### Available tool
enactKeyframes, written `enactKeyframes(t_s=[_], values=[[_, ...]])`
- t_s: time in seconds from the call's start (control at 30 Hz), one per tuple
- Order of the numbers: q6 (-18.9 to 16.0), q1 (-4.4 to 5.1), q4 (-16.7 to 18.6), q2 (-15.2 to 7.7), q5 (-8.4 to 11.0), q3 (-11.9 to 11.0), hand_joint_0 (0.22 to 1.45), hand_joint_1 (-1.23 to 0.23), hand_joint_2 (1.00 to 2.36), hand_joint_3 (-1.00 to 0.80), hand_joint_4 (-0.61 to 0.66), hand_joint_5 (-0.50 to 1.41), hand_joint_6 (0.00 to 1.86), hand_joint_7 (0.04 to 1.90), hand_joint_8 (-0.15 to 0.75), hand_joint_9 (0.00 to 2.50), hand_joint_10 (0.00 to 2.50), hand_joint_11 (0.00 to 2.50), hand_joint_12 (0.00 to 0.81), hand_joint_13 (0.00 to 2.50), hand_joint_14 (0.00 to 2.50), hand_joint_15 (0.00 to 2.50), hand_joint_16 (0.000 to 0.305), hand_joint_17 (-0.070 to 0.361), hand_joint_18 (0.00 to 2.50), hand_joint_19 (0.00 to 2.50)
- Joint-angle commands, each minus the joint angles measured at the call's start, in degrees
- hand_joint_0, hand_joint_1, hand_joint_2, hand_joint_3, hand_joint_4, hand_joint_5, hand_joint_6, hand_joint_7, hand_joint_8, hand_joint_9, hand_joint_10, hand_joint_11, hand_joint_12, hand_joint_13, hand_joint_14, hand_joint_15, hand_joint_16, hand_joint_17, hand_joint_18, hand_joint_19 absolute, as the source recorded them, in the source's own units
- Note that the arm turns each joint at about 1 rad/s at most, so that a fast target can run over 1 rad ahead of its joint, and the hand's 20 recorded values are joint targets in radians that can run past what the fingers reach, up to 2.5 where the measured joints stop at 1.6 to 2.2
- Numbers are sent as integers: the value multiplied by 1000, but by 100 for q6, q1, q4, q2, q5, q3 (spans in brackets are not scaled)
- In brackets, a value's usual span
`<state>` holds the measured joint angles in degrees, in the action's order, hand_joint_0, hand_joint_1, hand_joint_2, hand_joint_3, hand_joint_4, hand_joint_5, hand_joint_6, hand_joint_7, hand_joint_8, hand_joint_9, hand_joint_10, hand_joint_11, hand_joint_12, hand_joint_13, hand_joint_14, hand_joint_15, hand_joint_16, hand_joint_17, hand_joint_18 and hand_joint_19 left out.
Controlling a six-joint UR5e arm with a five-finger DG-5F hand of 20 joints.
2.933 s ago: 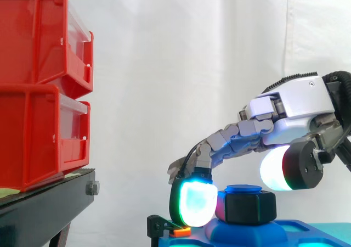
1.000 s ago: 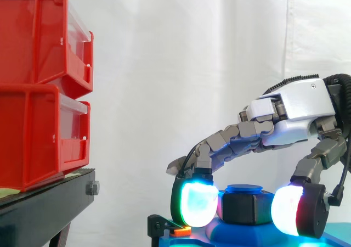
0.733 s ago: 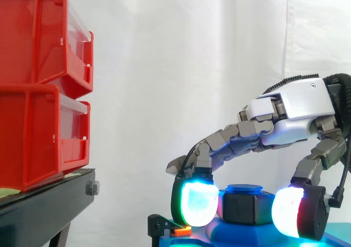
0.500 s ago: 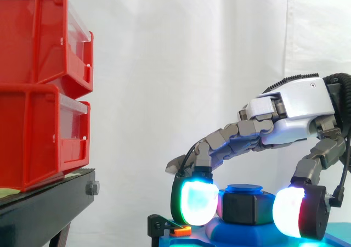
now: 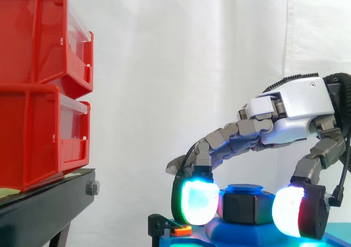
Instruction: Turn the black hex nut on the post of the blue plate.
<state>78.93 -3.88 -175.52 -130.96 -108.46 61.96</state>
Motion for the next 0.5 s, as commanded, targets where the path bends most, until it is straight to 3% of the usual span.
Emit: enactKeyframes(t_s=[0.0,0.27,0.47], values=[[0,-8,0,0,0,0,432,-691,1000,-500,230,-190,501,1080,232,359,8,223,341,133,2,80,60,135,94,243],[-18,1,0,0,0,-9,358,-537,1000,-500,260,-205,502,996,270,363,8,216,378,120,3,86,69,155,71,263],[-123,63,9,0,9,-132,338,-478,1000,-500,255,-221,502,922,277,348,7,204,391,105,3,84,72,162,44,278]])
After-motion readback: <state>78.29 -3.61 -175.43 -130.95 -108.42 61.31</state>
